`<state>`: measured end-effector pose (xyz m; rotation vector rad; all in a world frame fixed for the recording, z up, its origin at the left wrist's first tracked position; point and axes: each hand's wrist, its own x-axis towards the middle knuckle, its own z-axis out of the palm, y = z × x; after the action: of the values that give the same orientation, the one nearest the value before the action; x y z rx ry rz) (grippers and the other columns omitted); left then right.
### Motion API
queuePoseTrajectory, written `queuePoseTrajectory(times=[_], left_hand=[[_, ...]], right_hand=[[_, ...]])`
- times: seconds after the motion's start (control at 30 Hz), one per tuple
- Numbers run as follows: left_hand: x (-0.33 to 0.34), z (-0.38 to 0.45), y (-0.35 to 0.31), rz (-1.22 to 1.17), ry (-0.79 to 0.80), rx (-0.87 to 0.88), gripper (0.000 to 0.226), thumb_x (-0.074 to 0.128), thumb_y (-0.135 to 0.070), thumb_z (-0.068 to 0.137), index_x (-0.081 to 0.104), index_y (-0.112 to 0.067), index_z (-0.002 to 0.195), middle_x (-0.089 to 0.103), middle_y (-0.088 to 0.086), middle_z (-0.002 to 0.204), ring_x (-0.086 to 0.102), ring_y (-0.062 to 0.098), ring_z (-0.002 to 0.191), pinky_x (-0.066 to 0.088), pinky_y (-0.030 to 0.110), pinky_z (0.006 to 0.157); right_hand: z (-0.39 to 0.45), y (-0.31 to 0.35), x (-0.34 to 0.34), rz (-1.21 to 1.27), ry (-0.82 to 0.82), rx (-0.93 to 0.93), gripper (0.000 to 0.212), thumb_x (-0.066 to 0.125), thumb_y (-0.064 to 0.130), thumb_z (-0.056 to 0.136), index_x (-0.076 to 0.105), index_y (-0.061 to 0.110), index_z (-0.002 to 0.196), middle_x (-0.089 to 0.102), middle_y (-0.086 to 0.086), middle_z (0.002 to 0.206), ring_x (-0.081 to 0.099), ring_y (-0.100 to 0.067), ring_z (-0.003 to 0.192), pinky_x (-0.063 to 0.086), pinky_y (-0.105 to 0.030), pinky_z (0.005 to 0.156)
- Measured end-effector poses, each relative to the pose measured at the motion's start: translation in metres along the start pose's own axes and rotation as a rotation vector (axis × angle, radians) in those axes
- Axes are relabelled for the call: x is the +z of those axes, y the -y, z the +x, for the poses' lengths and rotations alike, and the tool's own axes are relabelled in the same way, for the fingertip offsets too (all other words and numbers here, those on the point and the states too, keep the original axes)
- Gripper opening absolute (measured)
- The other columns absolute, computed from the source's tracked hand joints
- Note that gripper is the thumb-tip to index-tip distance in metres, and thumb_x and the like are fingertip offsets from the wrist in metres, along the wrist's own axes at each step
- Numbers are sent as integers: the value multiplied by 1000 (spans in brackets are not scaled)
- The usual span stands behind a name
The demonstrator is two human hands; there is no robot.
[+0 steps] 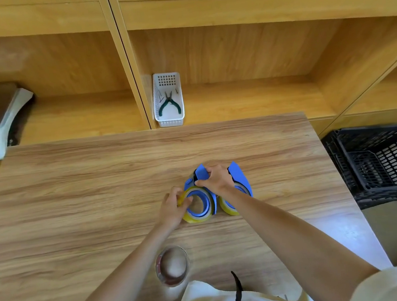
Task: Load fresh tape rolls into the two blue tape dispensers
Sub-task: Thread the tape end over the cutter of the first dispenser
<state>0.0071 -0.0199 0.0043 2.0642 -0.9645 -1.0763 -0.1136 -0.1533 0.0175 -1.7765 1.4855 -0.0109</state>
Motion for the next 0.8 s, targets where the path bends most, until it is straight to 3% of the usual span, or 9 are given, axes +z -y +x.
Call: queuePoseTrajectory(times=[0.1,0.23,0.37,0.57,0.8], left_hand=[[-2,-1,5,132,36,32,36,72,-24,86,55,-16,117,54,8,113,58,26,98,50,44,89],[-3,2,7,271,47,12,38,68,-20,89,50,-20,123,44,2,105,60,29,91,50,43,82],[-3,8,11,349,70,16,42,61,-18,93,45,-19,132,48,8,113,61,35,98,45,39,79],[-3,13,16,422,78,33,44,58,-14,94,45,-15,135,52,13,119,60,36,103,45,41,81],[-2,10,18,453,42,41,44,59,-18,94,47,-17,137,52,10,122,61,33,106,44,37,80]], right_hand=[[-2,5,8,-33,-27,5,37,80,48,70,51,24,68,50,7,62,56,-18,67,37,-29,54],[-1,8,19,-66,-29,-19,40,81,47,68,65,17,89,62,3,76,66,-21,81,42,-29,58],[3,13,24,-83,-26,5,45,80,52,67,64,19,93,69,0,87,67,-24,88,48,-32,63],[5,11,28,-97,10,-7,57,78,49,72,60,16,115,64,2,100,64,-25,101,44,-32,68],[7,-2,27,-12,96,11,62,80,38,75,59,14,128,65,-4,125,60,-22,118,51,-35,95]])
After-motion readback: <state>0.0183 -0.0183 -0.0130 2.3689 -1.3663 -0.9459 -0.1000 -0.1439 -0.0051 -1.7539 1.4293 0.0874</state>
